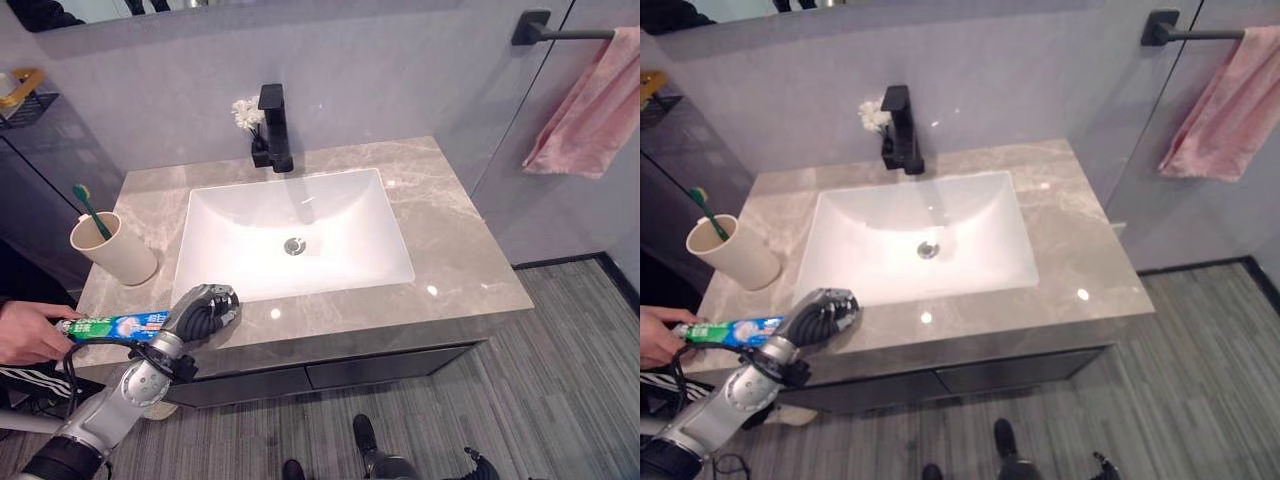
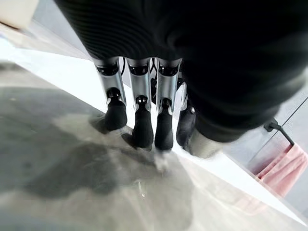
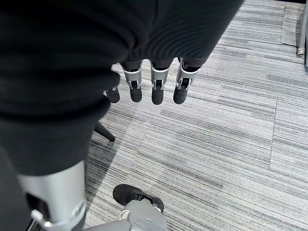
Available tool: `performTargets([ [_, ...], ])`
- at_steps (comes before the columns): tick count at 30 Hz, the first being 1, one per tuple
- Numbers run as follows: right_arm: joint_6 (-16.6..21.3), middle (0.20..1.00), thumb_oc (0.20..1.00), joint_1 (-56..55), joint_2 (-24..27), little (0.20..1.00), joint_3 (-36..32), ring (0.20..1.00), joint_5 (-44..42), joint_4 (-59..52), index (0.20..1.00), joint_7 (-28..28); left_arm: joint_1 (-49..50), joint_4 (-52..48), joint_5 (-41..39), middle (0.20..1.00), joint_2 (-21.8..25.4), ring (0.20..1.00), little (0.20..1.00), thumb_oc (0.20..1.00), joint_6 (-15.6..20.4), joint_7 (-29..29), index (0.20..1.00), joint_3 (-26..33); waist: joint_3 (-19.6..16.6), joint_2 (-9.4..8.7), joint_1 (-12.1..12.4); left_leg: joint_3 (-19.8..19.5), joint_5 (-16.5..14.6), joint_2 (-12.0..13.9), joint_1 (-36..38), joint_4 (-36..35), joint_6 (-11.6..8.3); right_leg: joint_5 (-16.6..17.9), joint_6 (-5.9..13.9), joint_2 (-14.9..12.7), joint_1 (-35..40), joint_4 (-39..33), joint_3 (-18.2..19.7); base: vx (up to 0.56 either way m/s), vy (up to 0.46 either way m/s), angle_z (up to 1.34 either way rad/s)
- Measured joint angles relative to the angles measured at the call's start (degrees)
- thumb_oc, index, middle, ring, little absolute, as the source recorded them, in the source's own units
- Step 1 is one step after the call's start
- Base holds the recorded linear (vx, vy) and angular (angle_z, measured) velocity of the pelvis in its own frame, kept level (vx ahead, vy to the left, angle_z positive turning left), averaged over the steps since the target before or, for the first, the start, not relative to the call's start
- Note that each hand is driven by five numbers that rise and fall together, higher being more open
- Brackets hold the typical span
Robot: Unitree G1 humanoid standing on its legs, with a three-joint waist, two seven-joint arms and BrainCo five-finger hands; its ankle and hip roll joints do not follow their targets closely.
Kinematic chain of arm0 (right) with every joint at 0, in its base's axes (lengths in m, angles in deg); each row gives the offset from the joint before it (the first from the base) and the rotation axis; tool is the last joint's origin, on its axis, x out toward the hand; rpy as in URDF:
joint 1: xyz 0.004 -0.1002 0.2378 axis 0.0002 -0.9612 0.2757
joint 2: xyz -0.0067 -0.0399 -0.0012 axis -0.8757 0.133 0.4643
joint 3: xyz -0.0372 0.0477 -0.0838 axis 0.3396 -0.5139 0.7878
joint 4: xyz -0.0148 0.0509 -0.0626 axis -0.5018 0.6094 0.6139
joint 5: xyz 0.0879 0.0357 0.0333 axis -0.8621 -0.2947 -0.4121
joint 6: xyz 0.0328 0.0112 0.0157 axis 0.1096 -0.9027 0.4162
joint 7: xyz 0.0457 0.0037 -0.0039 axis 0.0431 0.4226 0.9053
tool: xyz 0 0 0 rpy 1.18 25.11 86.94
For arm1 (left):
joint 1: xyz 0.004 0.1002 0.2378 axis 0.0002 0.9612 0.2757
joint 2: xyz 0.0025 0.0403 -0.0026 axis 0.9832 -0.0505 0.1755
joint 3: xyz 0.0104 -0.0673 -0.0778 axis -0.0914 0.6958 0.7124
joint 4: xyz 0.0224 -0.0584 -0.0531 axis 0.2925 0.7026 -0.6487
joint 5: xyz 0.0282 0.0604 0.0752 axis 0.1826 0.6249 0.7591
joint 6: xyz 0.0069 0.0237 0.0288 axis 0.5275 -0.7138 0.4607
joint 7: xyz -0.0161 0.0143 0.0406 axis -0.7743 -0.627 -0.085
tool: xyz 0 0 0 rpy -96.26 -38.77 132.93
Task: Put brush and paste in cup on sink, flatten towel.
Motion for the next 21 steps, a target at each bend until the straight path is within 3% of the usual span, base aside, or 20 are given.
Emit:
performTargets([
  [7,-0.30,1.000,1.000,1.00,-0.61,1.000,-0.01,1.000,-2.17,1.69,1.000,-0.02,0.68,-0.52,-0.18,1.000,-2.55,1.000,1.000,1.000,-1.23,-0.11,1.000,0.39,-0.50,0.29,0.24,-1.45,-0.42,0.37,0.61,-0.07,0.20,-0.26,-0.21,-0.02,1.47,-0.01,-1.51,0.02,-0.021,0.08],
  [14,-1.18,1.000,1.000,1.60,-0.82,1.000,0.02,1.000,-2.17,1.39,1.000,-0.06,0.81,-3.03,-1.49,1.000,-3.41,1.000,1.000,1.000,-2.11,-0.05,1.000,0.88,-1.22,-0.59,1.61,-3.36,0.08,0.78,0.94,-0.05,-0.37,-0.82,-0.72,0.12,2.54,0.00,-3.35,0.00,-0.019,0.14],
  [21,-1.44,1.000,1.000,2.71,-1.08,1.000,0.02,1.000,-2.14,1.28,1.000,-0.03,3.30,-4.91,-3.46,1.000,-3.58,1.000,1.000,1.000,-2.54,0.49,1.000,7.94,-1.35,-0.88,2.19,-4.63,0.16,0.93,1.49,-0.06,-0.51,-1.16,-0.82,0.03,3.64,-0.01,-4.78,-0.02,-0.009,0.10],
])
